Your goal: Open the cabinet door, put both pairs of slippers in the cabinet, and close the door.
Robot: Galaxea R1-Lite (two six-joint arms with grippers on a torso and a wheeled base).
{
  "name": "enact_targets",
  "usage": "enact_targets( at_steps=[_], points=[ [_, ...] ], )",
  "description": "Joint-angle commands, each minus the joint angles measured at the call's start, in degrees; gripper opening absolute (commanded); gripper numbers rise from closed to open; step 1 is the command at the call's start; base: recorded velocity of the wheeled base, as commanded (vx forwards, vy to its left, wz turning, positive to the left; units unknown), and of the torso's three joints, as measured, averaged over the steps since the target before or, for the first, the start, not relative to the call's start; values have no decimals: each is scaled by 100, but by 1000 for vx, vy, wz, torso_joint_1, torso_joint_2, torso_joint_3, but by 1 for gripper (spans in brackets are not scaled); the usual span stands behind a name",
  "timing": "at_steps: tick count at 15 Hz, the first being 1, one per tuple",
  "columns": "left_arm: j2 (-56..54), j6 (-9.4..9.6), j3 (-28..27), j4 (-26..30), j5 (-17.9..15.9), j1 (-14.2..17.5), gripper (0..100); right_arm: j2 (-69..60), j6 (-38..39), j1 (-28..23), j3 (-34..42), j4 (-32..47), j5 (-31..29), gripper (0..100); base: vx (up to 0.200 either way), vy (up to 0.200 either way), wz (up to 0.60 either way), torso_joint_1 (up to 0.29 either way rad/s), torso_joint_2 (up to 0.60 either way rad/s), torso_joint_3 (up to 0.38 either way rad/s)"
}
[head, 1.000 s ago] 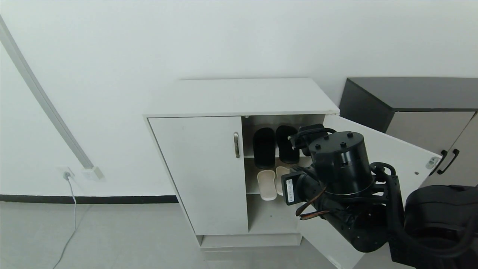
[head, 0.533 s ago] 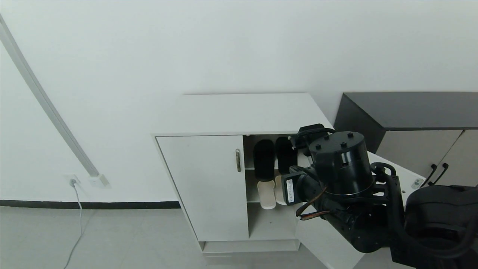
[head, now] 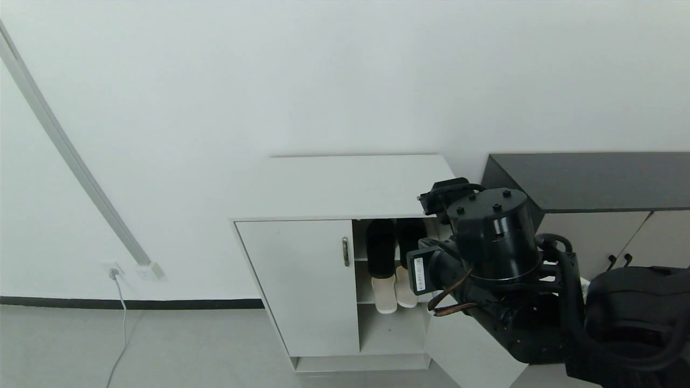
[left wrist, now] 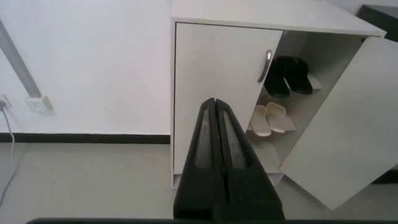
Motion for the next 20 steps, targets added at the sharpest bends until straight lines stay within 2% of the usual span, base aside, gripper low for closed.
enact_targets(
  at_steps=[1, 7, 16, 20],
  points=[
    [-1, -4, 1, -1, 0, 0, 0, -7, 1, -14, 2, -30, -1, 0, 0, 0, 0, 188, -408, -212],
    [-1, -4, 1, -1, 0, 0, 0, 19, -131, -32, 81, -144, 8, 0, 0, 0, 0, 53, -122, -64],
    [-1, 5, 1, -1, 0, 0, 0, 63, -131, -216, 72, -153, 17, 0, 0, 0, -600, 4, 0, 2],
    [-1, 5, 1, -1, -8, 0, 0, 160, -219, -374, 89, -434, 122, 0, 0, 0, 0, 0, 0, 0]
  ],
)
